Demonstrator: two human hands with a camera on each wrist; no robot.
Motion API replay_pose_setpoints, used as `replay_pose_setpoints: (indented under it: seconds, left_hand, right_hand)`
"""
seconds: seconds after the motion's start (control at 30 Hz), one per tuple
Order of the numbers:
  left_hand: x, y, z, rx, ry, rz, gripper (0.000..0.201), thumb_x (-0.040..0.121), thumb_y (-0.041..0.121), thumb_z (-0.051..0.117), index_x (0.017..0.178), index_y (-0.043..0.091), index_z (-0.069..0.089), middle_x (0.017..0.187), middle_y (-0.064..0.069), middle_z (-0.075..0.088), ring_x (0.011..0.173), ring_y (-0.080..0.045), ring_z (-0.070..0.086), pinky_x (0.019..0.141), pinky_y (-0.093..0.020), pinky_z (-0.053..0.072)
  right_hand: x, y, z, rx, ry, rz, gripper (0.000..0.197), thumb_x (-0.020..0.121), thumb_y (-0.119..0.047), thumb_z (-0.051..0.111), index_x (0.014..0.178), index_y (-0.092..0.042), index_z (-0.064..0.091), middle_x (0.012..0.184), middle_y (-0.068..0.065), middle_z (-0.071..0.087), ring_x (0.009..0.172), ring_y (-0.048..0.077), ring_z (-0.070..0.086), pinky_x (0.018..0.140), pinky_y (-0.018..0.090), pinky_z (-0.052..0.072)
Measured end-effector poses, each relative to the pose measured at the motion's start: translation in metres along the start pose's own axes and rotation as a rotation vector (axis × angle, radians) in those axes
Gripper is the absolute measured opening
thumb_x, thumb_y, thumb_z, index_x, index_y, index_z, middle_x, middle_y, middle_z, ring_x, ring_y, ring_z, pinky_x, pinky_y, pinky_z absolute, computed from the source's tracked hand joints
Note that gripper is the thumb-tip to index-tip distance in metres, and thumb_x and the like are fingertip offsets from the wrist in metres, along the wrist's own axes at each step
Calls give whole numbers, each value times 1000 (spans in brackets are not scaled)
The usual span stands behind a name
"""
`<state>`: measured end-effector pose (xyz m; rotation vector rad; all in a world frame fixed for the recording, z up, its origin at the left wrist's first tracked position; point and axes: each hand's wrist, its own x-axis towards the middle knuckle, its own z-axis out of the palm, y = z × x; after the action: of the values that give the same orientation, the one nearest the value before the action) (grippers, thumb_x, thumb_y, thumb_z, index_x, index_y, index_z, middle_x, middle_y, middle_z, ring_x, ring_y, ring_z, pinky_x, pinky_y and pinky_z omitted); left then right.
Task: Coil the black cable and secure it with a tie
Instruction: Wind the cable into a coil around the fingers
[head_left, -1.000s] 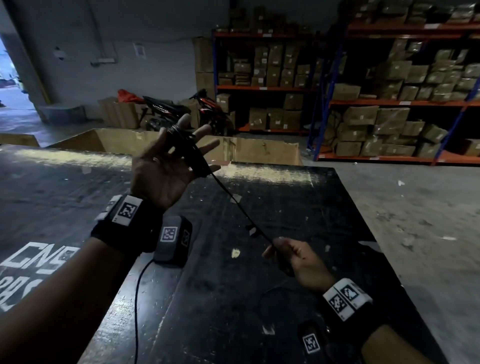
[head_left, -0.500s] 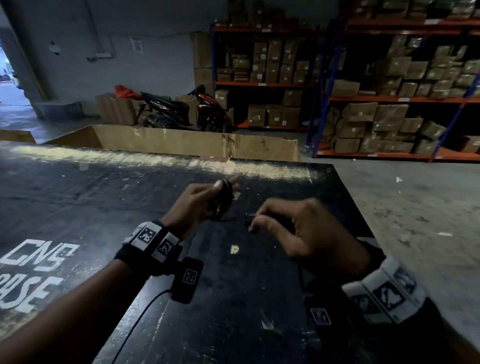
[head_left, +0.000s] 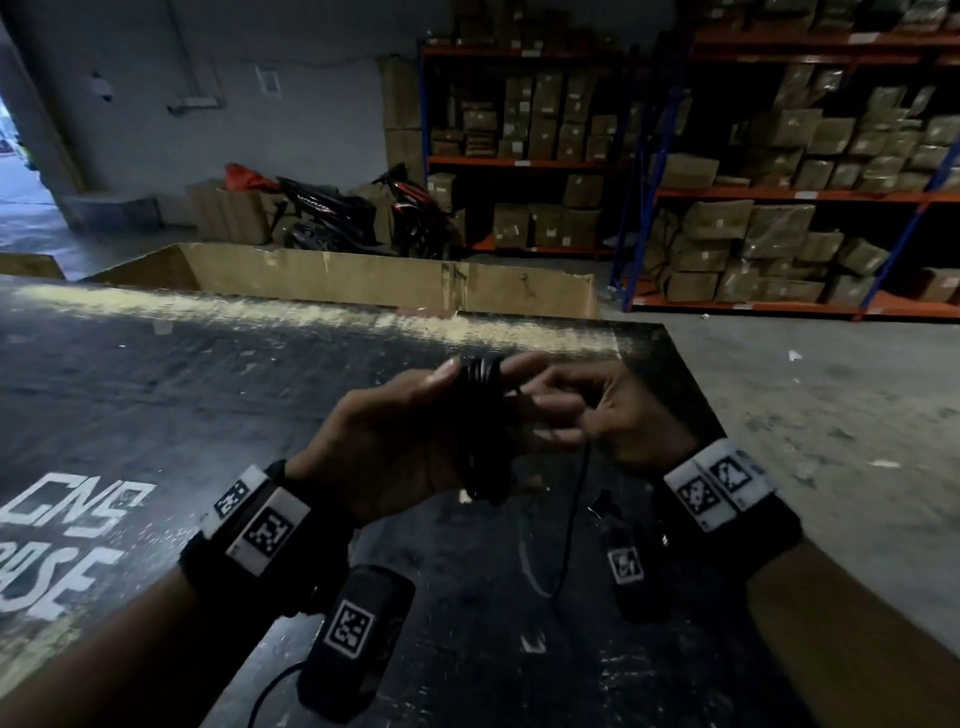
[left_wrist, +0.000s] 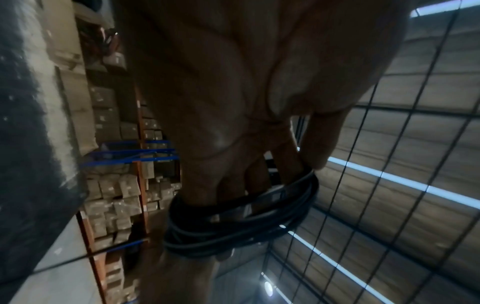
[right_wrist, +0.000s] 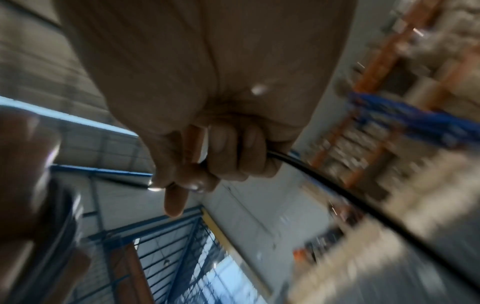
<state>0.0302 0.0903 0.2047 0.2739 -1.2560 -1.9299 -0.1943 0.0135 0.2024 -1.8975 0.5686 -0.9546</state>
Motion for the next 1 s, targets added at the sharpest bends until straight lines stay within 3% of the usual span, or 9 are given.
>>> replay_pose_setpoints:
  seconds: [0.13,0.23,0.43,0.53,0.63,0.7,0.8,0.87,1.0]
  left_hand:
    - [11,13,-7,-35,97,127,54,106,33,39,155,12,44,163,-25,37,151,-49,31,120,-74,10]
    - [15,21,-22,75,300,220,54,104,36,36,153,17,48,158,-19,49,146,-43,45,120,-72,21]
    - [18,15,-46,372,565,269,49,98,30,55,137,1,57,153,-13,56,138,-30,58,97,-39,58]
    - [15,1,-49,499,577,134,46,101,24,52,129,-11,63,143,-9,66,133,-28,63,99,-40,58]
    - [10,-12,-38,519,458,-22,35,101,28,56,94,3,80,98,-7,80,89,-27,74,73,-31,56]
    - [8,-20,-31,512,339,-85,43,96,40,66,85,0,76,82,-14,68,73,-27,55,64,-31,40]
    - [6,-23,-21,425,233,-141,51,102,30,57,103,-19,67,105,-16,77,80,-21,72,72,-31,51]
    - [3,-19,-18,367,197,-148,48,103,27,55,115,-18,67,120,-21,76,102,-28,77,92,-48,49]
    - [-6,-10,-11,208,137,-214,69,102,30,60,147,-19,39,147,-34,54,132,-57,54,111,-72,29]
  right_hand:
    - [-18,37,38,4,13,100,26,97,-22,59,91,-33,82,57,1,64,48,16,53,47,20,42]
    - [-33,42,53,-1,-31,189,25,100,-22,56,107,-18,80,49,-9,56,46,7,50,49,17,39]
    - [-51,10,51,-309,-74,136,28,95,-32,63,85,-10,75,57,4,62,51,7,53,51,35,41]
    - [-43,-19,32,-465,-61,24,22,96,-29,63,83,-18,76,68,-6,72,58,2,61,54,22,45]
    - [-30,-41,8,-585,-26,-22,16,92,-31,68,85,-19,76,68,-8,70,56,0,59,53,13,42]
    - [-21,-48,-4,-578,-45,-56,11,88,-26,74,86,-15,77,74,-7,74,65,2,68,60,18,54]
    - [-10,-50,-16,-446,-67,-133,9,82,-13,81,87,-6,79,83,5,79,78,19,76,74,40,62]
    - [-5,-47,-18,-312,-63,-149,12,79,-5,82,89,2,79,86,12,80,81,28,77,77,44,63]
    - [1,-26,-18,-75,15,-116,13,80,6,76,93,10,77,83,2,81,72,11,74,66,27,60]
